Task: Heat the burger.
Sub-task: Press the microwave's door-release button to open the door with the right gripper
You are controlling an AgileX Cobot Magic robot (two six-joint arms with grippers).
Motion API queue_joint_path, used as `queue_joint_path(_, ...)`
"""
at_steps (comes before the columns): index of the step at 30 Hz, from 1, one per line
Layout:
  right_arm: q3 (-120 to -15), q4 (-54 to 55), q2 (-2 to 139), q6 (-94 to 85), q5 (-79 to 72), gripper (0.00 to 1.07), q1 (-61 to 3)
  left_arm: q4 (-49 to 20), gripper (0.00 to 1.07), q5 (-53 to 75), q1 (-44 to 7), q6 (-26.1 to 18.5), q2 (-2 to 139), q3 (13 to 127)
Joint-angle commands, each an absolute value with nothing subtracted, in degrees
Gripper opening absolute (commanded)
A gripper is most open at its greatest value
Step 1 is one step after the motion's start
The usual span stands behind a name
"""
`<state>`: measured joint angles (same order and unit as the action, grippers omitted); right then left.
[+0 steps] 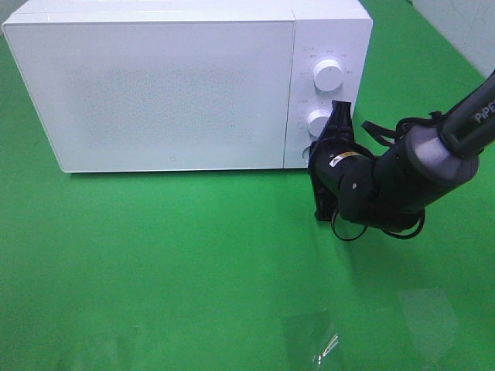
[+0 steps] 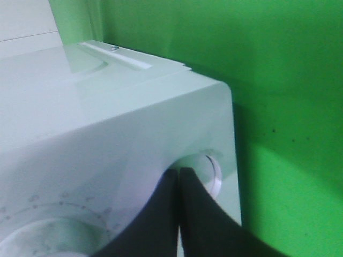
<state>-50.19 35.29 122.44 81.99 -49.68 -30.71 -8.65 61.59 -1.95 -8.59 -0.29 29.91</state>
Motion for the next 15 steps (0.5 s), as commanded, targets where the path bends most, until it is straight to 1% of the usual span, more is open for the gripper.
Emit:
queue_joint_path(1,-52.77,33.63,122.38,84.40,-63.43,0.02,-29.97,-8.82,0.98,61.25,-1.60,-8.37,-0.63,29.68)
queue_joint_path(8,-53.92,33.63,123.70,85.54,-66.06,0.02,-29.97,-8.82,0.98,61.25,-1.60,-8.37,-0.63,29.68)
queue_joint_path(15,-57.87,33.69,126.34,85.54,-67.09,0.02,-29.39,-8.82,0.98,61.25,-1.60,-8.37,-0.63,29.68)
